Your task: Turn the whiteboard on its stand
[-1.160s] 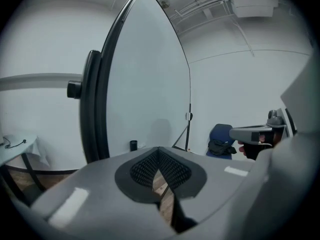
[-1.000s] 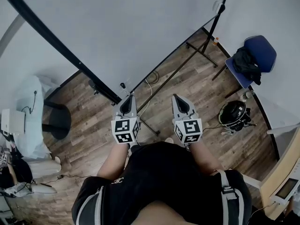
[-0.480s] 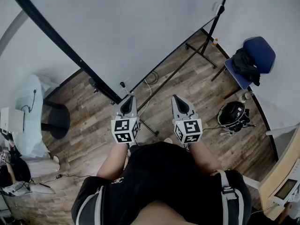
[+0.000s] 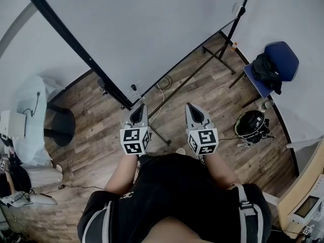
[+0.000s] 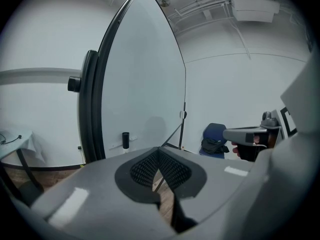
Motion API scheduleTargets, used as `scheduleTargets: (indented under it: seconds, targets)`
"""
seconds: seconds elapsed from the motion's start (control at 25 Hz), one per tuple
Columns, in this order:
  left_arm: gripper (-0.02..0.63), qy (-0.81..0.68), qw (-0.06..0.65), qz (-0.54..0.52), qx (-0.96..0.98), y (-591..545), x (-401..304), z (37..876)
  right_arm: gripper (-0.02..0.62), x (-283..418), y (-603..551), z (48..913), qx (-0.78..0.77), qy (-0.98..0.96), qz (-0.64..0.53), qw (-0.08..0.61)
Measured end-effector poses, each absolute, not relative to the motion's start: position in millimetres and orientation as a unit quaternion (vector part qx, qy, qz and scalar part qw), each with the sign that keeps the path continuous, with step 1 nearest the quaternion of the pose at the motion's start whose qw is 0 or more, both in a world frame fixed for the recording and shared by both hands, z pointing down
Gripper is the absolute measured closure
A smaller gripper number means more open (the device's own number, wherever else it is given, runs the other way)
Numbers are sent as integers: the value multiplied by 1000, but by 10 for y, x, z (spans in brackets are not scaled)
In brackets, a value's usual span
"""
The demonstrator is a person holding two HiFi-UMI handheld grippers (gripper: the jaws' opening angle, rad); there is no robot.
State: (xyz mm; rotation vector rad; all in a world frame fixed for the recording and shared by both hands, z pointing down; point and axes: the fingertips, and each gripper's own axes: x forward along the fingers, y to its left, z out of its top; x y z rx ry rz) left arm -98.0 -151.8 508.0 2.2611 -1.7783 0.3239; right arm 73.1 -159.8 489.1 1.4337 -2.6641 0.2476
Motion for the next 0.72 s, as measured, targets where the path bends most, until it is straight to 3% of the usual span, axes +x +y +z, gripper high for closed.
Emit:
scheduleTargets:
  seconds: [0.72]
  targets:
    - [595, -601, 123, 116, 781, -1401, -959, 5100, 598, 798, -1433, 4880, 483, -870, 86, 50]
